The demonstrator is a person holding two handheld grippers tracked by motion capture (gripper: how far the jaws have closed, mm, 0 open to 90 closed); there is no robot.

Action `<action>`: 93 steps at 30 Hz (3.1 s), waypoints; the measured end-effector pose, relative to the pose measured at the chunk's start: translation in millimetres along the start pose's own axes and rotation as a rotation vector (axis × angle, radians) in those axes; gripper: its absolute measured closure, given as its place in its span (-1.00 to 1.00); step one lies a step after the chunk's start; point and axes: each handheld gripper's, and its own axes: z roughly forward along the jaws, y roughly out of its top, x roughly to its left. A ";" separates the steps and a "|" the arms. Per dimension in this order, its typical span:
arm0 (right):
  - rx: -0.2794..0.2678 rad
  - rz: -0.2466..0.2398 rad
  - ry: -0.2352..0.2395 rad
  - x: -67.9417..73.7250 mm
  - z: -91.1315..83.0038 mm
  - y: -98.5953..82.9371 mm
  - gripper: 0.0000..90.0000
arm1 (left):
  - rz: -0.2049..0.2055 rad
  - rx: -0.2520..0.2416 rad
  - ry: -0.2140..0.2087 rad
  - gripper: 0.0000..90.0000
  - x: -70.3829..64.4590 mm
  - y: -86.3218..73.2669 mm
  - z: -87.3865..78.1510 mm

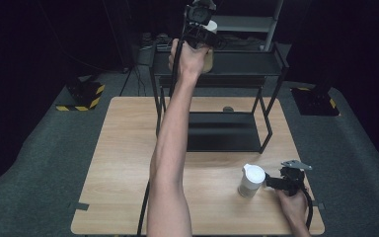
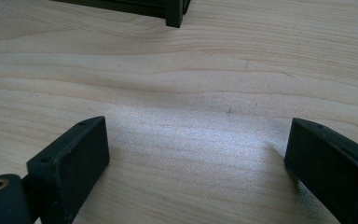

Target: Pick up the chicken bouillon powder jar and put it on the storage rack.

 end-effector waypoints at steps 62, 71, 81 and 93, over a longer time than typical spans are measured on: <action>0.002 0.005 -0.001 0.6 -0.1 0.3 -0.87 | 0.026 -0.141 -0.054 -0.95 18.8 -104.6 -57.2; 0.002 0.005 -0.001 0.7 -0.1 0.4 -0.87 | 0.038 -0.154 -0.055 -0.95 23.3 -133.7 -64.1; 0.000 0.006 -0.001 0.7 0.0 0.1 -0.87 | 0.031 -0.168 -0.074 -0.95 27.4 -164.1 -64.3; 0.000 0.003 -0.001 0.5 0.1 0.1 -0.87 | -0.005 -0.191 -0.070 -0.95 30.8 -205.6 -57.5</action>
